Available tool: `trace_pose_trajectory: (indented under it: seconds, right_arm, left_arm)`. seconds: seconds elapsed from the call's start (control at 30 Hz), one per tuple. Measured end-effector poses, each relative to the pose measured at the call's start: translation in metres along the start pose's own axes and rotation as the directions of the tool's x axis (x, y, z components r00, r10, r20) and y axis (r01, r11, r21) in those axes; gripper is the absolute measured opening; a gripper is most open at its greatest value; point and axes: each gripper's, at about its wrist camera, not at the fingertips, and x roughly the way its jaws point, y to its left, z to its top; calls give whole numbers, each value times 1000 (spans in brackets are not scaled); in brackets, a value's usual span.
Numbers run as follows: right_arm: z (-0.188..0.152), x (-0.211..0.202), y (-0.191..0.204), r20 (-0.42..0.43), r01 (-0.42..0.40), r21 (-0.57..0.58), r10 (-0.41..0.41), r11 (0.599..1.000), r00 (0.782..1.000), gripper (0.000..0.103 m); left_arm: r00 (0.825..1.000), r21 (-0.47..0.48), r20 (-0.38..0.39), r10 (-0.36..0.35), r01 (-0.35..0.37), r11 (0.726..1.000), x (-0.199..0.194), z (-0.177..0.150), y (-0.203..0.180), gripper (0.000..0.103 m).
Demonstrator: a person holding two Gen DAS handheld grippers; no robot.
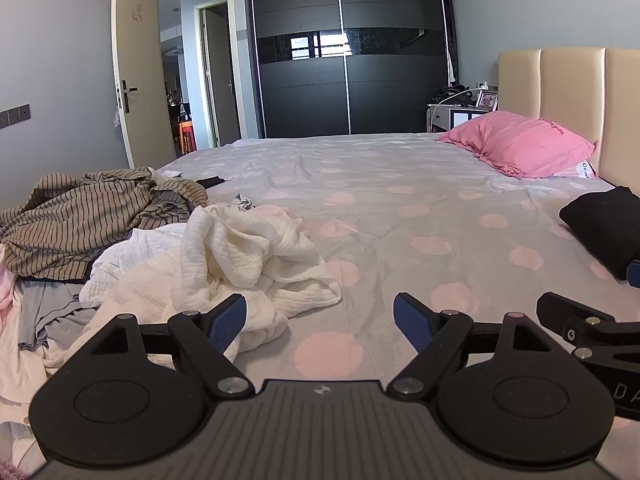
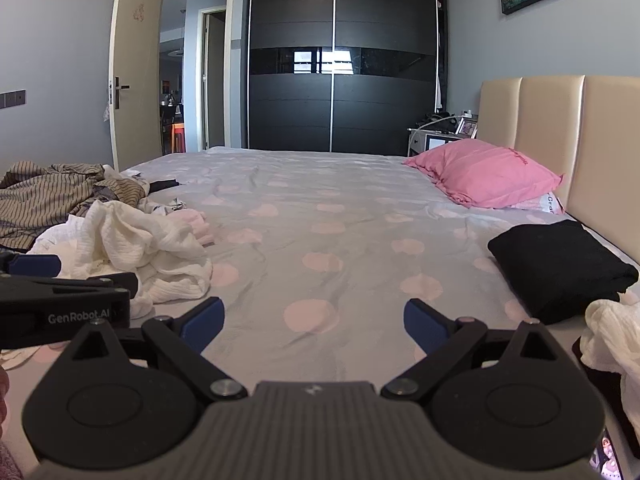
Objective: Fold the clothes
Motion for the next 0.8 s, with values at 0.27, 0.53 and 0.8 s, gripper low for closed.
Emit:
trace_pose_trajectory:
  seconds: [0.27, 0.53, 0.8]
  right_arm:
    - [0, -2, 1, 22, -6, -12, 6, 1000, 1000, 98]
    - [0, -4, 1, 42, -11, -23, 12, 1000, 999, 98]
    - [-1, -6, 2, 53, -8, -19, 9, 1000, 999, 98]
  left_arm:
    - [999, -2, 36, -2, 2, 1000, -3, 4, 1, 81]
    - [999, 9, 39, -13, 13, 1000, -4, 4, -2, 81]
    - [998, 23, 55, -29, 28, 999, -6, 5, -8, 81]
